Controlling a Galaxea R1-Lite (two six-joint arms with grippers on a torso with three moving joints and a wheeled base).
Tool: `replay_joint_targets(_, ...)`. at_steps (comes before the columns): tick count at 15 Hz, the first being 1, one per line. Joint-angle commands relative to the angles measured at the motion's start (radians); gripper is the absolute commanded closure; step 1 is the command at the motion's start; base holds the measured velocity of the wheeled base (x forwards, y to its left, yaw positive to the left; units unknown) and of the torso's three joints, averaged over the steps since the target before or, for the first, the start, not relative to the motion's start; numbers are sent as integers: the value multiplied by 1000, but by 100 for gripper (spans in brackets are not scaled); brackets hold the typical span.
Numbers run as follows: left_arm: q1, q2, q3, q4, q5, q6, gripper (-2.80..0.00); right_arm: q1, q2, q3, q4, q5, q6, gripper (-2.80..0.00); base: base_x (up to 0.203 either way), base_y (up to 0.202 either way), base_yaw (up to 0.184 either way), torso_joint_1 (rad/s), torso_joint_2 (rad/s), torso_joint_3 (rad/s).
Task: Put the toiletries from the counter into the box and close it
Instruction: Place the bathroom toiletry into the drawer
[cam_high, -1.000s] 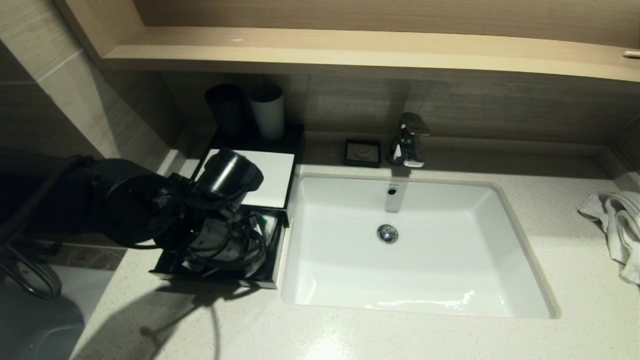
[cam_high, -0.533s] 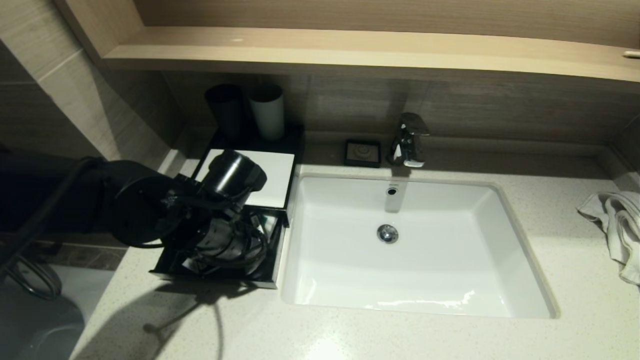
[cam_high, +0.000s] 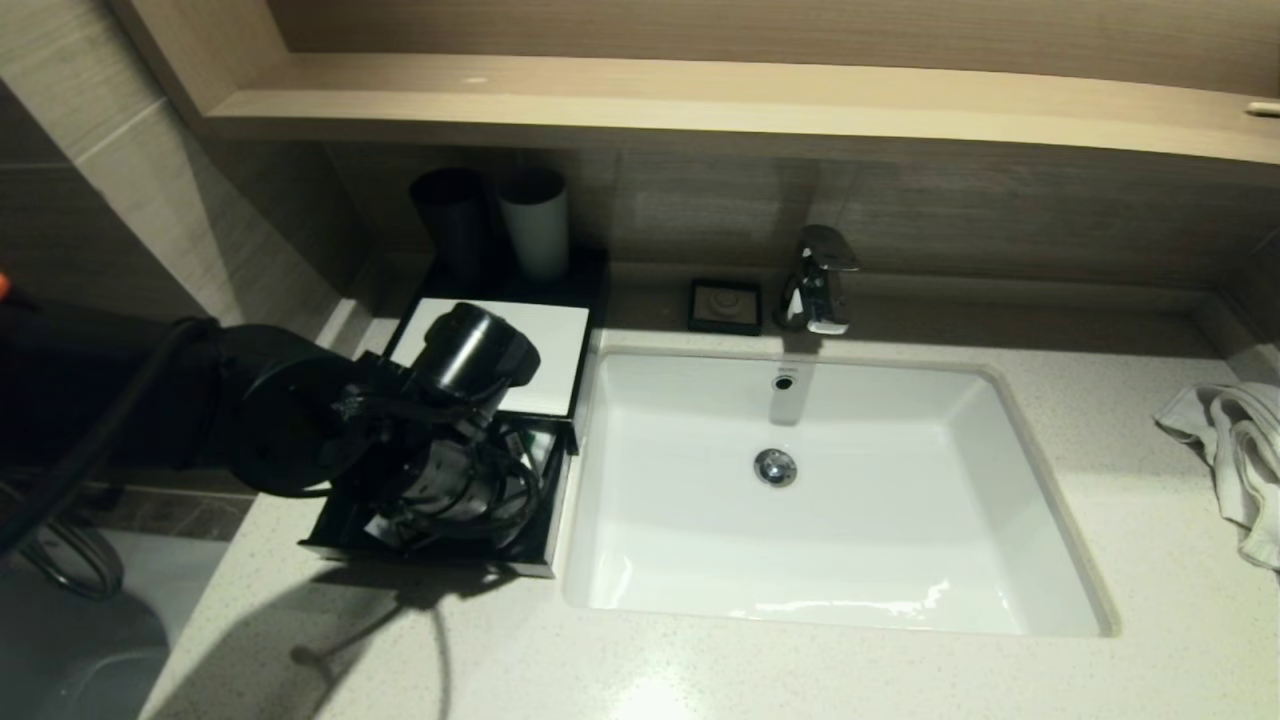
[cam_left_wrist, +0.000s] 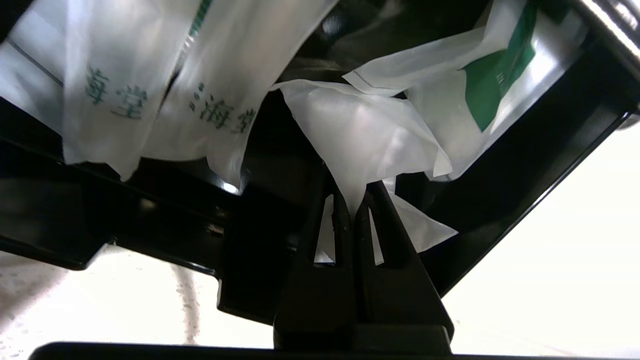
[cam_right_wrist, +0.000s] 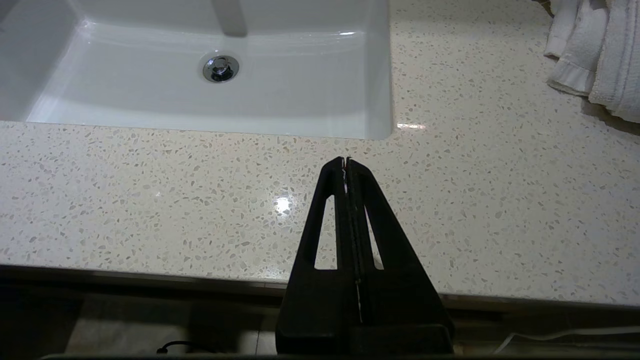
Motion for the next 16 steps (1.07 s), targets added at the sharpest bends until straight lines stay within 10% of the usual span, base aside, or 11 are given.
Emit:
replay_joint_targets(1, 0, -5, 1, -7, 21, -4, -280, 0, 0, 0, 0, 0, 0, 0, 0, 0, 0, 0, 0, 0)
replay_joint_targets(14, 0, -113, 18, -24, 25, 1, -280, -1, 0, 0, 0, 0, 0, 0, 0, 0, 0, 0, 0, 0)
replay_joint_targets(16, 0, -140, 22, -16, 25, 7, 0, -1, 0, 0, 0, 0, 0, 0, 0, 0, 0, 0, 0, 0)
